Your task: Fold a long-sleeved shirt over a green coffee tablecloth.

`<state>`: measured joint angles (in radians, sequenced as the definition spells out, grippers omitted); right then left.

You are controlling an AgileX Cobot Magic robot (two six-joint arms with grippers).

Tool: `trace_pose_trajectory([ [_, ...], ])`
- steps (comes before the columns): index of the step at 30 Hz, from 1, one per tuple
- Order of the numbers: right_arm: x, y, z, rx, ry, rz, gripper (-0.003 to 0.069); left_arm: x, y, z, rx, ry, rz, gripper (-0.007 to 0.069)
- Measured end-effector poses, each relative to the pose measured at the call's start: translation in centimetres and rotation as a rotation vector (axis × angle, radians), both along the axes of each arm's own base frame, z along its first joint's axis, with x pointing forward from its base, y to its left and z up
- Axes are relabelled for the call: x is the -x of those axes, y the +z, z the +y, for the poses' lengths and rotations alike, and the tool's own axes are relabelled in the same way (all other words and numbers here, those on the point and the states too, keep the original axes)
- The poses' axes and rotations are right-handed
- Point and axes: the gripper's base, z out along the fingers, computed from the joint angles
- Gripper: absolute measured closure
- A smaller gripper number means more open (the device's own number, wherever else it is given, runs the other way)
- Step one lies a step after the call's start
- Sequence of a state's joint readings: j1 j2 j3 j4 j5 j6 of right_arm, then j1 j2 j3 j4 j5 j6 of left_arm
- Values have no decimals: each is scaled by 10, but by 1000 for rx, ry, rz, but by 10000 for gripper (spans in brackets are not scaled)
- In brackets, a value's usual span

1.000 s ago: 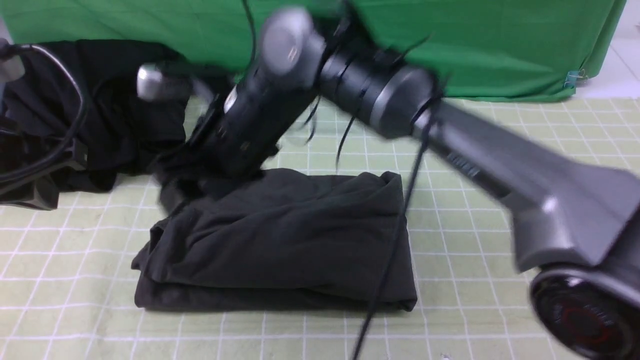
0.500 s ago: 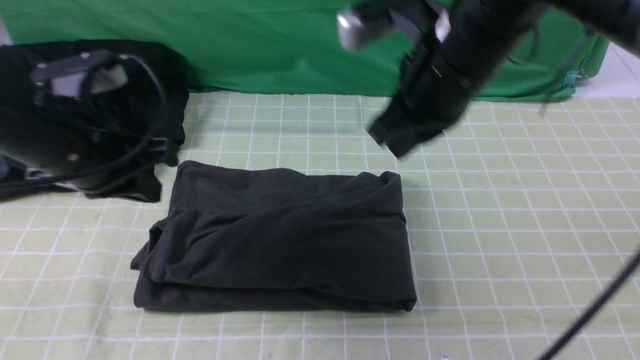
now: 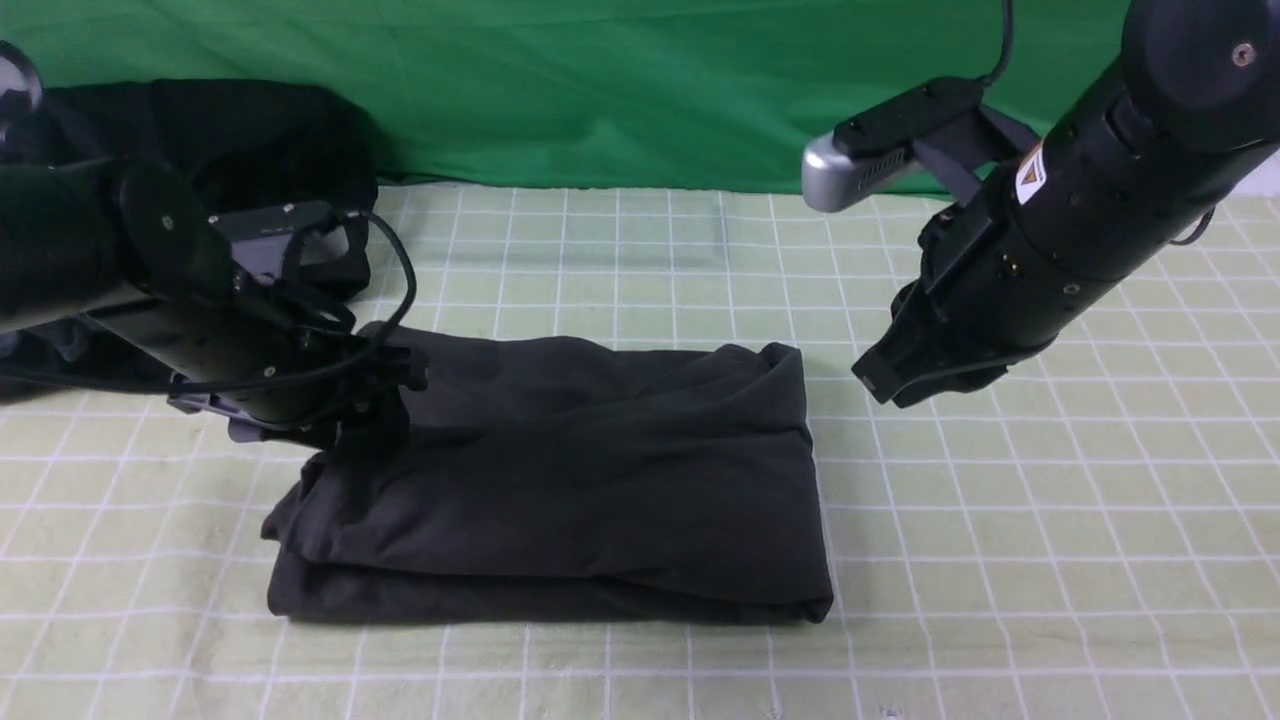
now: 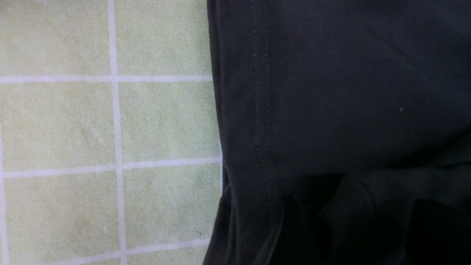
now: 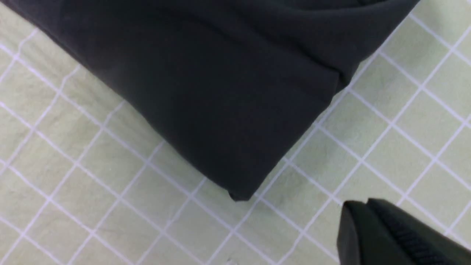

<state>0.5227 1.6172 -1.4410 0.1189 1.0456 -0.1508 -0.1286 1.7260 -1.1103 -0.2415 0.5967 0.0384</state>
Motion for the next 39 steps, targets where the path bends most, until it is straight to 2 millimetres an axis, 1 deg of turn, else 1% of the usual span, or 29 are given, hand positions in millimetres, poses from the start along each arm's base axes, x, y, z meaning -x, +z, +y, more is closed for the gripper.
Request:
trace_pose_trajectory([
  [2, -1, 0, 0, -5, -3, -8, 652, 0, 0, 0, -1, -2, -3, 266],
  [5, -3, 2, 1, -24, -20, -28, 652, 0, 0, 0, -10, -25, -9, 413],
  [7, -3, 2, 2, -32, -28, -33, 652, 0, 0, 0, -19, -44, -13, 540],
  [8, -4, 2, 2, -32, -28, -34, 652, 0, 0, 0, -20, -46, -13, 556],
  [9, -4, 2, 2, -34, -30, -35, 652, 0, 0, 0, -24, -54, -16, 591],
  [11, -4, 2, 2, -35, -31, -36, 652, 0, 2, 1, -23, -53, -21, 615],
  [12, -4, 2, 2, -35, -31, -36, 652, 0, 3, 1, -23, -53, -22, 615],
  [15, -4, 2, 2, -36, -31, -37, 652, 5, 20, 10, -14, -24, -60, 619],
  [17, -4, 2, 2, -36, -31, -37, 652, 8, 33, 21, -10, 11, -93, 619],
  [19, -4, 2, 2, -36, -31, -38, 652, 11, 41, 32, -3, 55, -109, 619],
  [21, -4, 2, 2, -40, -33, -43, 652, 12, 42, 40, -4, 76, -99, 619],
  [23, -5, 3, 3, -48, -38, -50, 652, 11, 36, 44, -6, 83, -70, 619],
  [24, -5, 3, 3, -48, -39, -49, 652, 11, 36, 44, -7, 81, -68, 619],
  [27, -6, 3, 3, -60, -45, -53, 651, 7, 23, 44, -13, 66, -27, 619],
  [28, -6, 3, 3, -60, -45, -53, 651, 7, 23, 44, -13, 66, -25, 619],
  [31, -5, 3, 4, -67, -53, -49, 648, 4, 15, 44, -19, 63, -10, 601],
  [34, -5, 4, 4, -73, -56, -44, 645, 0, 16, 45, -29, 68, -47, 527],
  [35, -5, 3, 4, -74, -56, -42, 645, -1, 20, 46, -31, 68, -61, 477],
  [36, -5, 3, 4, -74, -57, -42, 645, -2, 22, 46, -32, 68, -65, 469],
  [37, -5, 3, 4, -75, -57, -42, 645, -4, 28, 46, -33, 64, -75, 412],
  [39, -5, 4, 4, -76, -57, -41, 643, -5, 39, 47, -42, 57, -88, 358],
])
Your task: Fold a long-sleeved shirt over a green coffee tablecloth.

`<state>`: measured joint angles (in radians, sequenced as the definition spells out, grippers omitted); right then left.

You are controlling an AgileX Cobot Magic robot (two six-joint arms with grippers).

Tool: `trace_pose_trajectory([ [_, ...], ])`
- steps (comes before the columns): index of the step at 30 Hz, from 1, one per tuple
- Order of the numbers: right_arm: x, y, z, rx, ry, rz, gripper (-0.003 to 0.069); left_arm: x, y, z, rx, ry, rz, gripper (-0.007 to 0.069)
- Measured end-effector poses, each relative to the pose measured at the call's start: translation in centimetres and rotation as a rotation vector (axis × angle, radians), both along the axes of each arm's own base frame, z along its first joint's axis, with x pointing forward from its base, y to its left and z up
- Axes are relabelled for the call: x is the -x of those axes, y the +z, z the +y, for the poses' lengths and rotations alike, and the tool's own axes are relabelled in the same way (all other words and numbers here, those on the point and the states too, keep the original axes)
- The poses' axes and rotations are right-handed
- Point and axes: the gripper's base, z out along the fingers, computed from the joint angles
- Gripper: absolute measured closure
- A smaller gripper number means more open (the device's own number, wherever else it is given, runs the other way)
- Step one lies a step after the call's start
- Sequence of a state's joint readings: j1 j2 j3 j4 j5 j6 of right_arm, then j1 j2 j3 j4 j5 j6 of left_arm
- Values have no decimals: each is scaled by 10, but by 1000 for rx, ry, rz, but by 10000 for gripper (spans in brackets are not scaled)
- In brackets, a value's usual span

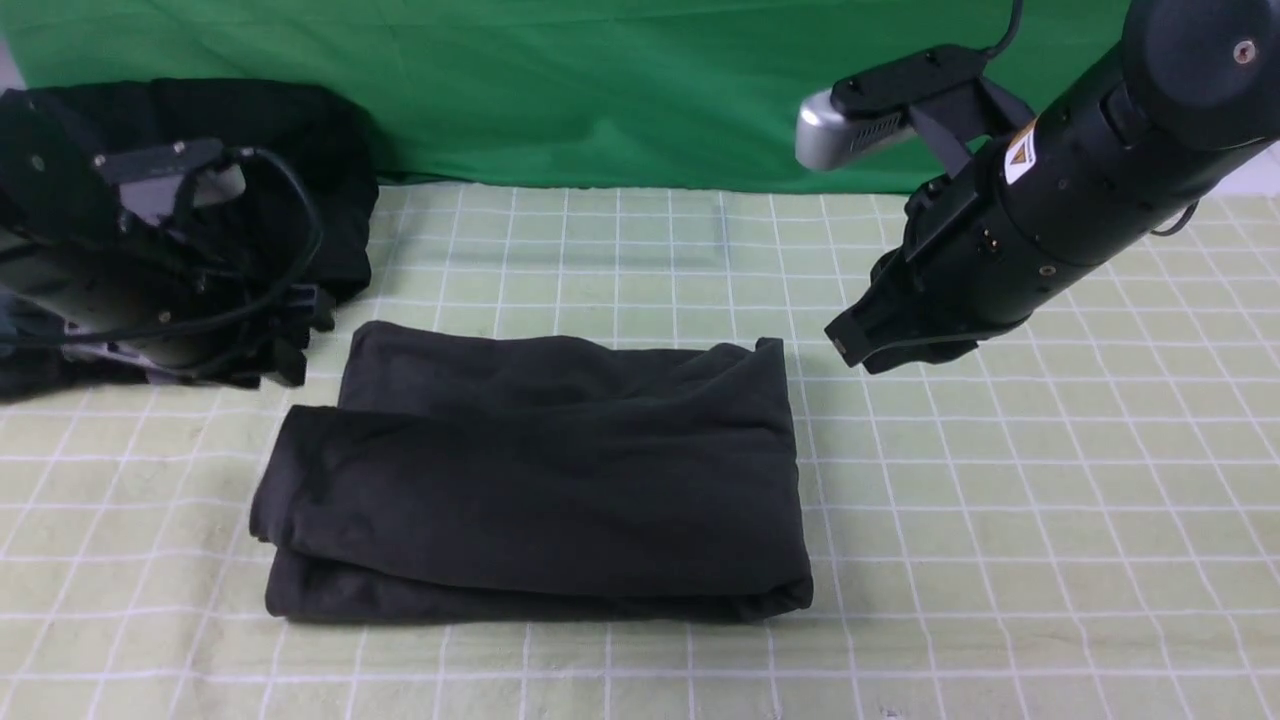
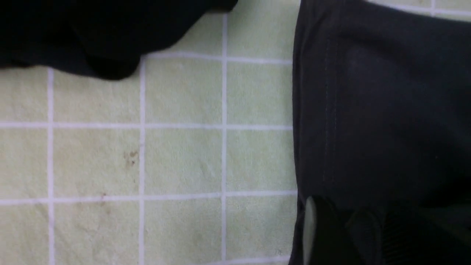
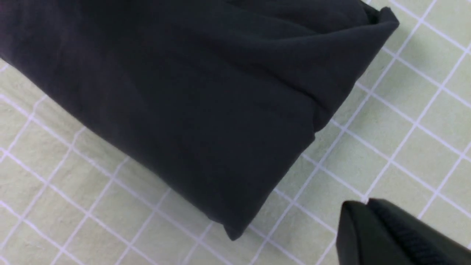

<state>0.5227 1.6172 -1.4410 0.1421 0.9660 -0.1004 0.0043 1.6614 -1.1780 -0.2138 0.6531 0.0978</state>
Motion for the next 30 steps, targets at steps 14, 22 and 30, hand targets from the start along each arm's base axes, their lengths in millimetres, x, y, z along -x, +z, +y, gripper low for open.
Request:
trace_pose_trajectory([
  [14, -36, -56, 30, 23, 23, 167, 638, 57, 5, -49, 99, -141, 34, 620],
  [22, -67, -114, 56, 44, 30, 196, 638, 59, -60, -40, 34, -85, 168, 629],
  [30, -89, -134, 69, -22, -2, 96, 638, 55, -74, -40, 25, -81, 203, 629],
])
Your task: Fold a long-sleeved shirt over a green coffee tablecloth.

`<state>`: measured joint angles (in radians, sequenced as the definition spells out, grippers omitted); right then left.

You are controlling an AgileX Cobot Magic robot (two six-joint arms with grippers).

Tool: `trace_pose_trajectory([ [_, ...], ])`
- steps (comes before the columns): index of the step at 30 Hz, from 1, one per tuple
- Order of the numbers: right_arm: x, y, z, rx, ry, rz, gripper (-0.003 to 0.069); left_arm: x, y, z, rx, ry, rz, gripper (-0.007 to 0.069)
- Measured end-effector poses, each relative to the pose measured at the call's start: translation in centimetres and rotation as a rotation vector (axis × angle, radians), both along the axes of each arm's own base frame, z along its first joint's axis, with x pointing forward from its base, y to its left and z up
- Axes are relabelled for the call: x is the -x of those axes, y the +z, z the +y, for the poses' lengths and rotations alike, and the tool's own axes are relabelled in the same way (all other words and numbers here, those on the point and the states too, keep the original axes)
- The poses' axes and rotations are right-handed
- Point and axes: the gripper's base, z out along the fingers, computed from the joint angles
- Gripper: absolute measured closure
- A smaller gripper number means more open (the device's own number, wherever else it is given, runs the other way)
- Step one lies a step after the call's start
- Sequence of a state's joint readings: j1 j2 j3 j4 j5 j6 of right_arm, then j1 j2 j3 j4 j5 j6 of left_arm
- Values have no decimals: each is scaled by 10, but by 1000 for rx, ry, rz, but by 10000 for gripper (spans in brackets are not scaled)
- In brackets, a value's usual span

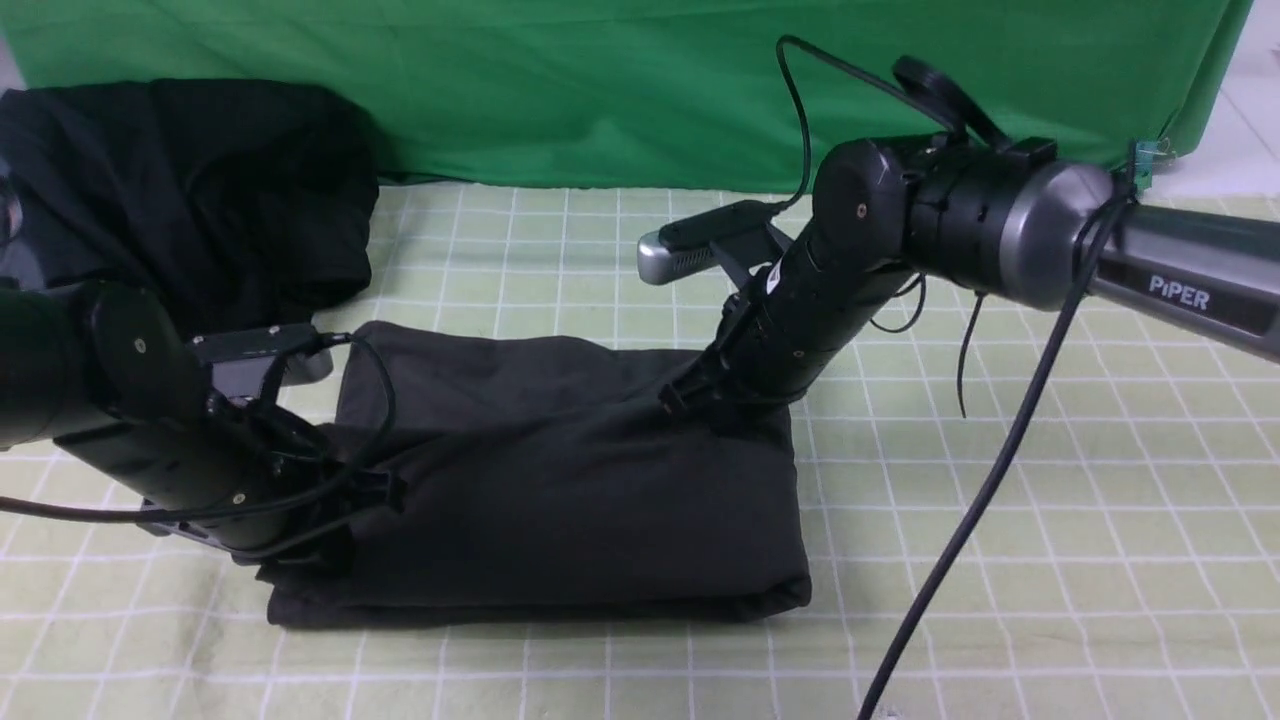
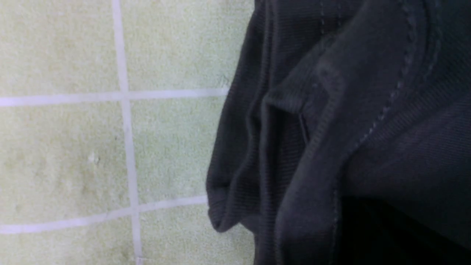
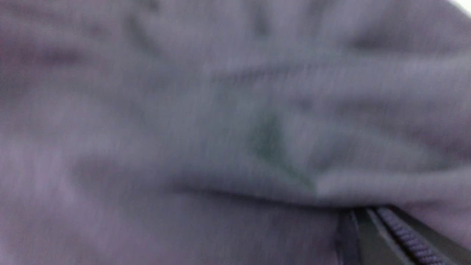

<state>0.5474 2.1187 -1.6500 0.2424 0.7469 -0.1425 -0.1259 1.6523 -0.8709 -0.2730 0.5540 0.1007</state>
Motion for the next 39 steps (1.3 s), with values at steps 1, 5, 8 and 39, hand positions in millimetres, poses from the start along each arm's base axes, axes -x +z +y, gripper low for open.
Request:
trace_pose_trajectory([
  [1, -2, -2, 1, -7, -5, -13, 638, 0, 0, 0, 0, 0, -1, 629],
  [5, -8, -10, 3, -21, -17, -50, 638, 0, 0, 0, 0, 1, -5, 629],
  [8, -13, -15, 5, -37, -29, -87, 638, 0, 0, 0, 0, 1, -5, 629],
  [39, 290, 252, -215, -434, -280, -1178, 652, 208, 217, 19, 192, -28, -830, 628],
])
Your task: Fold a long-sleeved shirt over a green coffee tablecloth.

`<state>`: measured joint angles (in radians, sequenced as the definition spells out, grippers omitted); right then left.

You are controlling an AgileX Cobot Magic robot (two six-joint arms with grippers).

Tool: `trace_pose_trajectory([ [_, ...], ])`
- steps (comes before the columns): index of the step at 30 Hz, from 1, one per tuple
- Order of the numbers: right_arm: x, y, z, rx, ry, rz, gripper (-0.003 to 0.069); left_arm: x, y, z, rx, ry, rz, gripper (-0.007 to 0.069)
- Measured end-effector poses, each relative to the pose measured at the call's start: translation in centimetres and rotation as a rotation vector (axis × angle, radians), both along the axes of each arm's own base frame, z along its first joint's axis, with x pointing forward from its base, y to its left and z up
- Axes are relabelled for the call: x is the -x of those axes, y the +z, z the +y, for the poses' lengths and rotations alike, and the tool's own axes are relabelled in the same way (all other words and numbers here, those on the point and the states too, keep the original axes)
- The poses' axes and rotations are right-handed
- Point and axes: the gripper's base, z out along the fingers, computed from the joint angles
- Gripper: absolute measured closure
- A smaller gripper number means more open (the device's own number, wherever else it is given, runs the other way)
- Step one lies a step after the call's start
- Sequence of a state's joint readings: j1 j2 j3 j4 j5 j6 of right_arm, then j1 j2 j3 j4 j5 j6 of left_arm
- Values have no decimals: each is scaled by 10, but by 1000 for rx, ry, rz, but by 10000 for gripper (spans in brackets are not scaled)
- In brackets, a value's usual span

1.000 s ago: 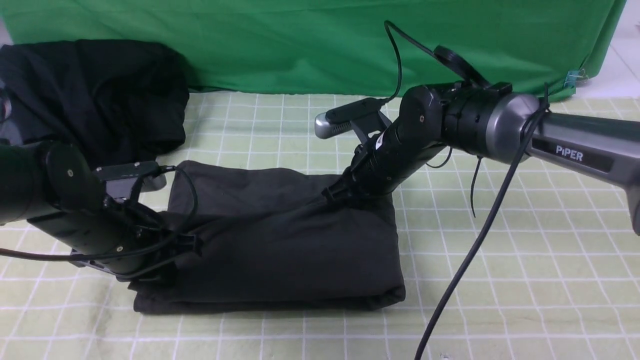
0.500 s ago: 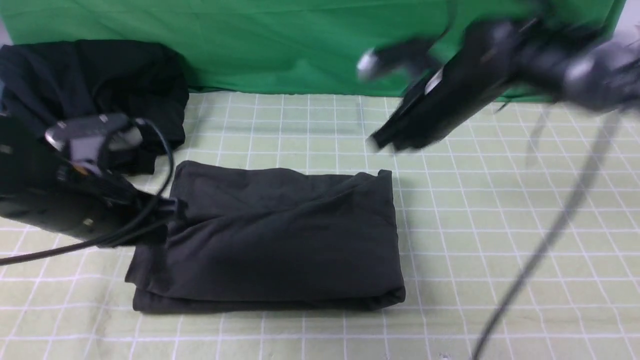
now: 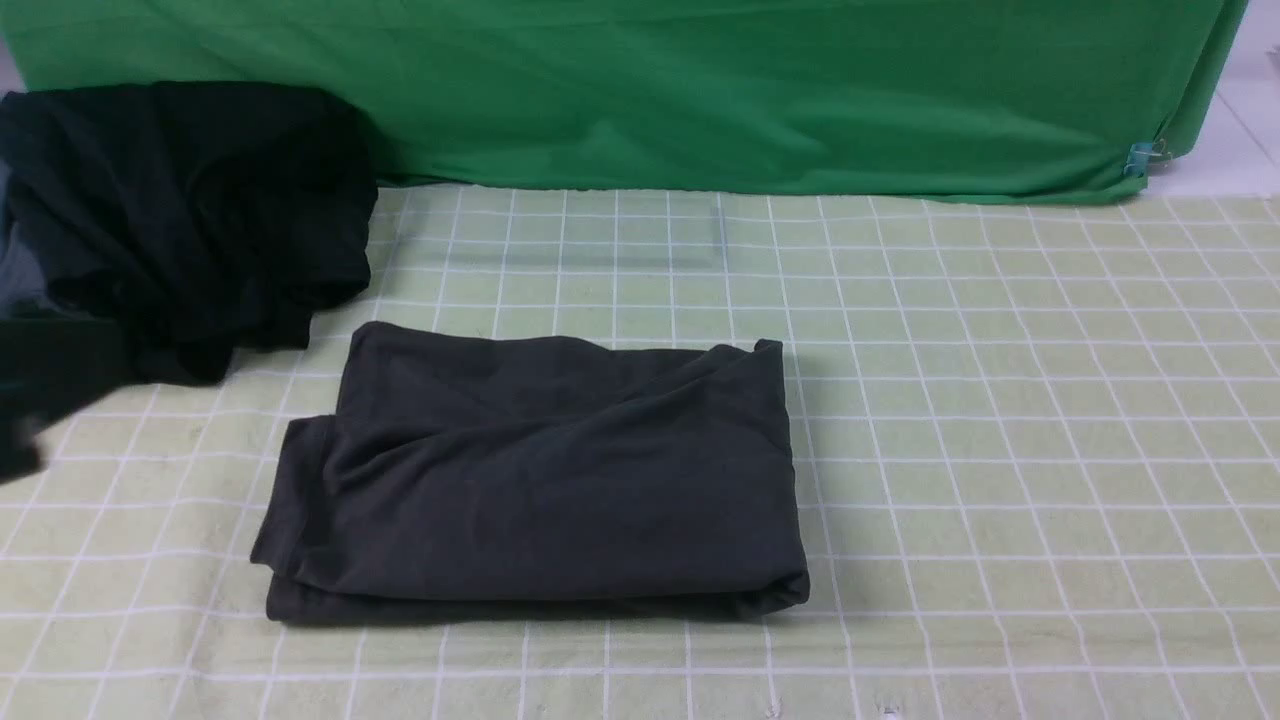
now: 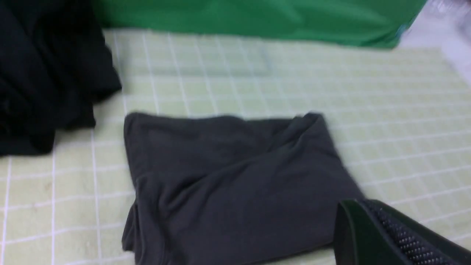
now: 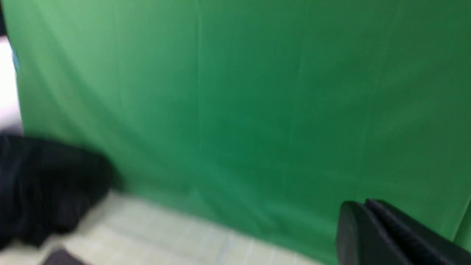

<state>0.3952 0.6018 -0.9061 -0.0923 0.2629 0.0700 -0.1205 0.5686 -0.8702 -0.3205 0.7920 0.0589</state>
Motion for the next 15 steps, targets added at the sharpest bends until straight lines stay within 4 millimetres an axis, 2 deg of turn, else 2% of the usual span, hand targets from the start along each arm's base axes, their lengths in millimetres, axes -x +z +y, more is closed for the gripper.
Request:
trace_pose_trajectory([
  [1, 1, -7, -1, 1, 1, 0, 652, 4, 1, 0, 3, -1, -12, 628],
  [2, 22, -17, -9, -31, 7, -99, 652, 17, 4, 2, 7, -3, -47, 627],
  [4, 44, -46, -17, -61, 15, -194, 652, 38, 6, 4, 10, -11, -96, 627],
  [9, 73, -87, -27, -112, 24, -336, 649, 67, -5, 7, 17, -16, -160, 627],
  [11, 79, -95, -30, -124, 25, -367, 638, 74, -14, 8, 29, -15, -171, 627],
  [15, 87, -97, -33, -137, 25, -404, 611, 78, -26, 8, 55, -6, -168, 627],
])
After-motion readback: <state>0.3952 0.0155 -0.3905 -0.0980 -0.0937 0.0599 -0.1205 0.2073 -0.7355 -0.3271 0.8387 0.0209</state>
